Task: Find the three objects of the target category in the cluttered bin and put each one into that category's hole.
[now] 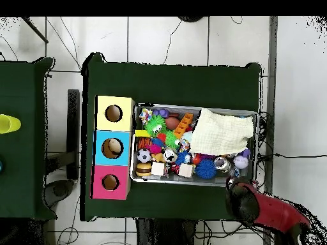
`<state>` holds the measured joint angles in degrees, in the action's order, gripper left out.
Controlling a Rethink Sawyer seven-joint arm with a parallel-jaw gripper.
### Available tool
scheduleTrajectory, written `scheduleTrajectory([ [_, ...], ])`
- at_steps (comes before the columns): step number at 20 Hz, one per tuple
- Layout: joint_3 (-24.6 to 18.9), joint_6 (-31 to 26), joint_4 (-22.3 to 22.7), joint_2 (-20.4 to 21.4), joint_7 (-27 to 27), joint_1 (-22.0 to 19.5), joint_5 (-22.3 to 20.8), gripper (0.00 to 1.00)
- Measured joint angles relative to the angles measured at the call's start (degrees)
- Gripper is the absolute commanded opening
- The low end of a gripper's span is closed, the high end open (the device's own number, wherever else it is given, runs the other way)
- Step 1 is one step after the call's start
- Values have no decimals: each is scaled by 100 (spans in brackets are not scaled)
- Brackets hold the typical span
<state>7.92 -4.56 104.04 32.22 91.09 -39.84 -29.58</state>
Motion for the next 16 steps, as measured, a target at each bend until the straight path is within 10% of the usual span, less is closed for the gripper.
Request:
scheduleTrajectory([
  [16, -460, -85, 478, 829, 0, -471, -2, 0],
])
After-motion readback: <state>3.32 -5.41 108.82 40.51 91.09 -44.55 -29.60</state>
